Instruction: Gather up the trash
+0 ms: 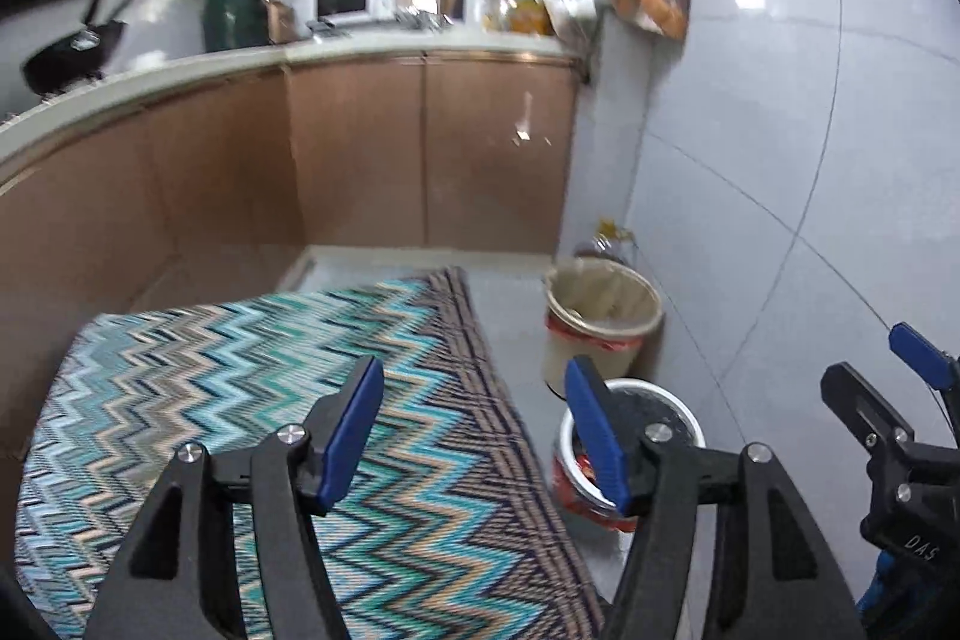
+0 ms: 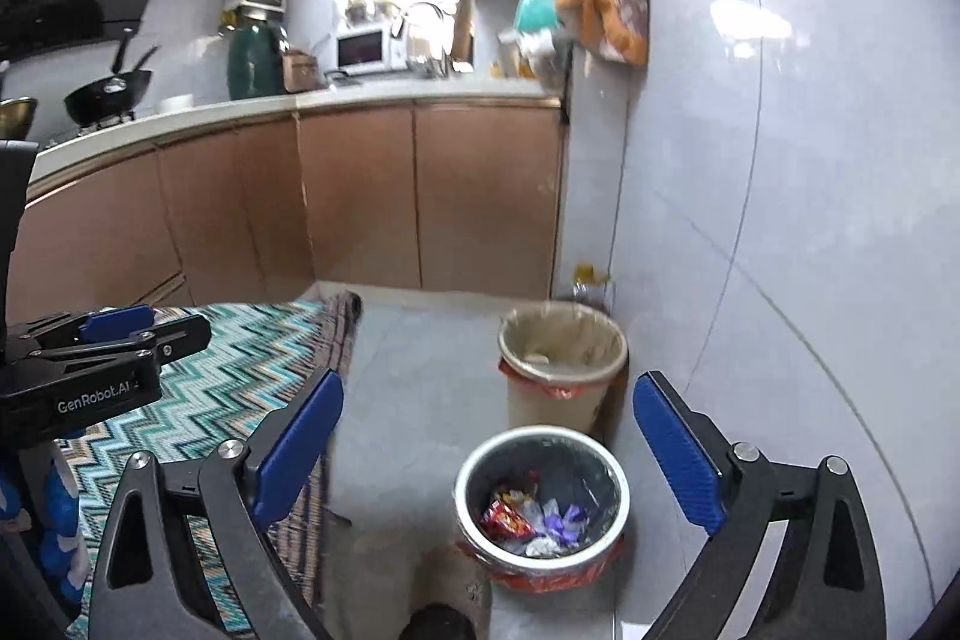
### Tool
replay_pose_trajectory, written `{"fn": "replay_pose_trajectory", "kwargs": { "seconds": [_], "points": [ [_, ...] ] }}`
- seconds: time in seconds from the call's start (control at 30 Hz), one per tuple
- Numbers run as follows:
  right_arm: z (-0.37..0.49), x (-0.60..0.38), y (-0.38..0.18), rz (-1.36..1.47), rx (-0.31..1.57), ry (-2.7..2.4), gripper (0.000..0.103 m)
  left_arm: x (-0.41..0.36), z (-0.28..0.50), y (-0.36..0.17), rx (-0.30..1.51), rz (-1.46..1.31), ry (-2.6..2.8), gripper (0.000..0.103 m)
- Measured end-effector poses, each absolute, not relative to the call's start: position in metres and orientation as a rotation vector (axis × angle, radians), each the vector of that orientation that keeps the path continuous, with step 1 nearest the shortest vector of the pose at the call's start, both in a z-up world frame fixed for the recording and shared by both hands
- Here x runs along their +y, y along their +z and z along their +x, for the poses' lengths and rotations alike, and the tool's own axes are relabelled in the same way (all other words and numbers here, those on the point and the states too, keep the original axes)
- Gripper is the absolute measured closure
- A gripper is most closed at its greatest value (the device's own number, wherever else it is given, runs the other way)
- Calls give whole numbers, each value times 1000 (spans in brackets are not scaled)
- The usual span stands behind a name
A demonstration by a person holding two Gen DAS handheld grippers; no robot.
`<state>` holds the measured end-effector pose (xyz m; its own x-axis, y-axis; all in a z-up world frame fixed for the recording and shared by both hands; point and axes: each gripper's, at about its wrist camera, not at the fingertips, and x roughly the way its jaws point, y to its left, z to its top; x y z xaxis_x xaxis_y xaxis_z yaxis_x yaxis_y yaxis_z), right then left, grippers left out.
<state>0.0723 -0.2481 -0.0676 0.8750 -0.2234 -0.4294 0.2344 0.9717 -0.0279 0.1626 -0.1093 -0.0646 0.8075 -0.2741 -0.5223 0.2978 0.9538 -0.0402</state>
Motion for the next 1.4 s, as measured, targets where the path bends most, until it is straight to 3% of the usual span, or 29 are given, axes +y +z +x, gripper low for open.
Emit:
{"fn": "replay_pose_trajectory", "kwargs": {
  "seconds": [0.57,1.4],
  "points": [
    [31,-161,-15,-61,301,-163,0,-12,96,-6,315,22,22,33],
    [25,-148,-14,-68,277,-173,0,-5,73,-7,248,28,75,30]
  ]
}}
